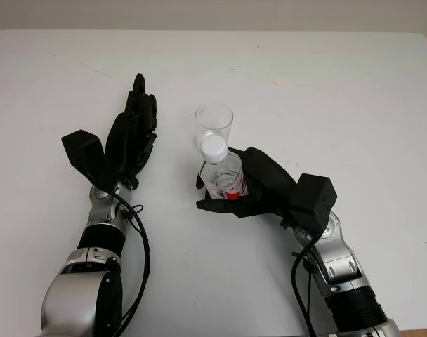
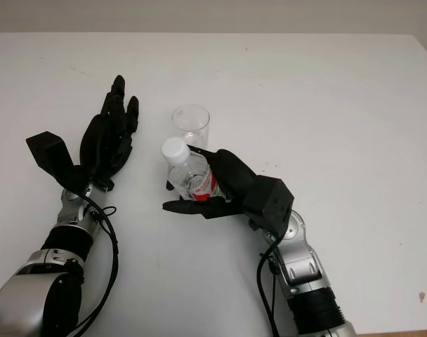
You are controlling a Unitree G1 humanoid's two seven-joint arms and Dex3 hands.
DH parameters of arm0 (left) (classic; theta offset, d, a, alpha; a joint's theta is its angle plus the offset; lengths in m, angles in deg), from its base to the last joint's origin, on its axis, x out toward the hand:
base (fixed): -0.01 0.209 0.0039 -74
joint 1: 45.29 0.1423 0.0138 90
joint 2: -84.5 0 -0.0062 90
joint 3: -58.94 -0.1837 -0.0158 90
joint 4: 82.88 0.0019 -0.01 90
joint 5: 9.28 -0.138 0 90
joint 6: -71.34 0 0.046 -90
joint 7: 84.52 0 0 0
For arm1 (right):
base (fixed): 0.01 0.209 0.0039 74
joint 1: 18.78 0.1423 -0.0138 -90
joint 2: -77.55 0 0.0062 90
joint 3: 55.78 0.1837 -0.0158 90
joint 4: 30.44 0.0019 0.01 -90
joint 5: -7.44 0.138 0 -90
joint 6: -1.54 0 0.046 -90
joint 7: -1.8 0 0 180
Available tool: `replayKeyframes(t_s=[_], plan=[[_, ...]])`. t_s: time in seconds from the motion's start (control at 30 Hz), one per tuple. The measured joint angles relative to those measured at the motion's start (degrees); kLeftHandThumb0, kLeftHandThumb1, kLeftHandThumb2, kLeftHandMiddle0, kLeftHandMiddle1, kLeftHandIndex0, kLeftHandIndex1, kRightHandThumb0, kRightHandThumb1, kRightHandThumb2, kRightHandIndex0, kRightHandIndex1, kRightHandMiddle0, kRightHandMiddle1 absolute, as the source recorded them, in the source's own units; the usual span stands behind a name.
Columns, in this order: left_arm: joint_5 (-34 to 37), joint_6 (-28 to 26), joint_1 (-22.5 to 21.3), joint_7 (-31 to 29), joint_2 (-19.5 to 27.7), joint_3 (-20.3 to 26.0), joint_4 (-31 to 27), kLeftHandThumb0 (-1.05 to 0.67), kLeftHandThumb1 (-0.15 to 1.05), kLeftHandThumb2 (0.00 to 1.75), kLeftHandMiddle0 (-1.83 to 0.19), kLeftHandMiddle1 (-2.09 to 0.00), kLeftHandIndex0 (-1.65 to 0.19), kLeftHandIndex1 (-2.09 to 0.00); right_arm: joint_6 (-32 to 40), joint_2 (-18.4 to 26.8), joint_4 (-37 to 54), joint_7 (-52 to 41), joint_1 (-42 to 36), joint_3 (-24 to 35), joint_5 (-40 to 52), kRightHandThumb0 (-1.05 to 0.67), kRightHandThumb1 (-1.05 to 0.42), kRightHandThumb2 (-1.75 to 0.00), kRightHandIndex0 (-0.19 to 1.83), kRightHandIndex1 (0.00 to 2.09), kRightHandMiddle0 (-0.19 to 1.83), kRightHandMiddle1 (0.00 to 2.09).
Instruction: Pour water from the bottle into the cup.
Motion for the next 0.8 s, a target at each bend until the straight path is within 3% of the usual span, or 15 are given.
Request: replayKeyframes(t_s=[0.2, 0.47, 0.6, 0.73, 0.8], plan=[[-0.17, 0.00, -0.01, 0.31, 0.01, -0.27, 0.00, -0.86, 1.05, 0.61, 0.19, 0.00, 0.19, 0.00, -1.55, 1.27, 2.03, 3.15, -0.25, 3.80, -0.19, -0.44, -1.05, -0.38, 1.70, 2.09, 1.41, 2.09], [-0.16, 0.00, -0.04, 0.27, 0.08, -0.37, 0.01, -0.86, 1.05, 0.61, 0.19, 0.00, 0.19, 0.00, -2.15, 8.43, 0.49, 9.58, 3.59, 12.99, -3.73, -0.36, -1.05, -0.34, 1.22, 2.09, 0.78, 2.09], [-0.12, -0.06, -0.07, 0.40, -0.03, -0.38, 0.01, -0.86, 1.05, 0.61, 0.19, 0.00, 0.19, 0.00, -2.34, 9.93, -2.31, 11.85, 6.28, 13.91, -5.83, -0.34, -1.05, -0.33, 1.32, 2.09, 0.88, 2.09], [-0.19, -0.05, -0.10, 0.34, -0.06, -0.59, 0.01, -0.85, 1.05, 0.64, 0.19, 0.00, 0.19, 0.00, -2.66, 11.35, -5.11, 14.40, 8.64, 12.40, -11.76, -0.37, -1.05, -0.34, 1.22, 2.09, 0.81, 2.09], [-0.16, -0.04, -0.10, 0.09, -0.05, -0.59, 0.01, -0.85, 1.05, 0.64, 0.19, 0.00, 0.19, 0.00, -2.75, 12.15, -7.77, 15.96, 10.78, 11.24, -14.77, -0.35, -1.05, -0.33, 1.27, 2.09, 0.90, 2.09]])
